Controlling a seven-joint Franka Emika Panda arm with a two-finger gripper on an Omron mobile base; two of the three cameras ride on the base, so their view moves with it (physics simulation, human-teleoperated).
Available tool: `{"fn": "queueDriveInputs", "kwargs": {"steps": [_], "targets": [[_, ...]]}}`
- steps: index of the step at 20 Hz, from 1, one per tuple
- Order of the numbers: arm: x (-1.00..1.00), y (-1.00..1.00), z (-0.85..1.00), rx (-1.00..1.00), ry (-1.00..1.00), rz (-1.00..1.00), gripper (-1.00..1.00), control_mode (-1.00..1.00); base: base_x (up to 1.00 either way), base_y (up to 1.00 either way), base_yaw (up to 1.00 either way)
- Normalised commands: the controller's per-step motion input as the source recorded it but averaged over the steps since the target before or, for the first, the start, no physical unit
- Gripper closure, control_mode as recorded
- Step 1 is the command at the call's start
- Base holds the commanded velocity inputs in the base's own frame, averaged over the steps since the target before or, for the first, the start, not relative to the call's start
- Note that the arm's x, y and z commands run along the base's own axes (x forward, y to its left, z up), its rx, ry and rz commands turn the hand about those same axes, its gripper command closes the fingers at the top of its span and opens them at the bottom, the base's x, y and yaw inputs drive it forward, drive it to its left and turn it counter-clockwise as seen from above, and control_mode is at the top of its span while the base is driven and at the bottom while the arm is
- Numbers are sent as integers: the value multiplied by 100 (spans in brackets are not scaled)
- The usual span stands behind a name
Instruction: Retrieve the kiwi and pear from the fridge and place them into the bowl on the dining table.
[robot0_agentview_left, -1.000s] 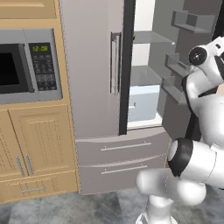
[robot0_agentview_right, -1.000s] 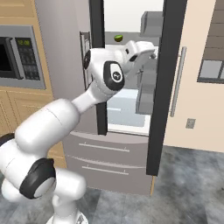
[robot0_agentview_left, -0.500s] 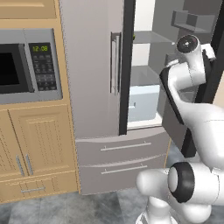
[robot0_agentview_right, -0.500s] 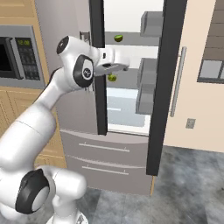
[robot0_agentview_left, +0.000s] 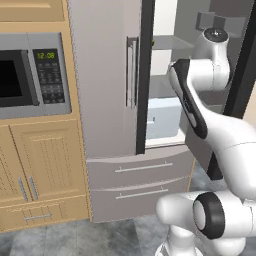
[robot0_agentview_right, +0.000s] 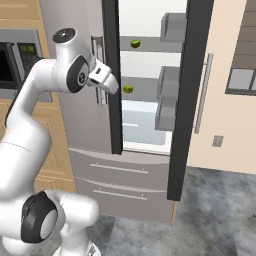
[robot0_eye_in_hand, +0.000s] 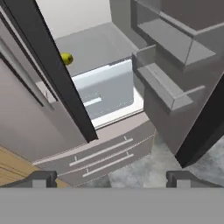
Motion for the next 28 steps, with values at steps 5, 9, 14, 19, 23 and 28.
{"fn": "queueDriveInputs", "kwargs": {"steps": [5, 9, 14, 19, 23, 28], "targets": [[-4, 74, -19, 27, -8, 6, -100, -100, 0, 0, 0], [9, 49, -4, 1, -12, 10, -100, -100, 0, 0, 0], [54, 40, 0, -1, -5, 12, -100, -100, 0, 0, 0], [78, 30, 0, -2, 3, 8, -100, -100, 0, 0, 0], [86, 25, 0, -3, 1, 5, -100, -100, 0, 0, 0], [40, 5, 0, -6, -7, 0, -100, -100, 0, 0, 0]]}}
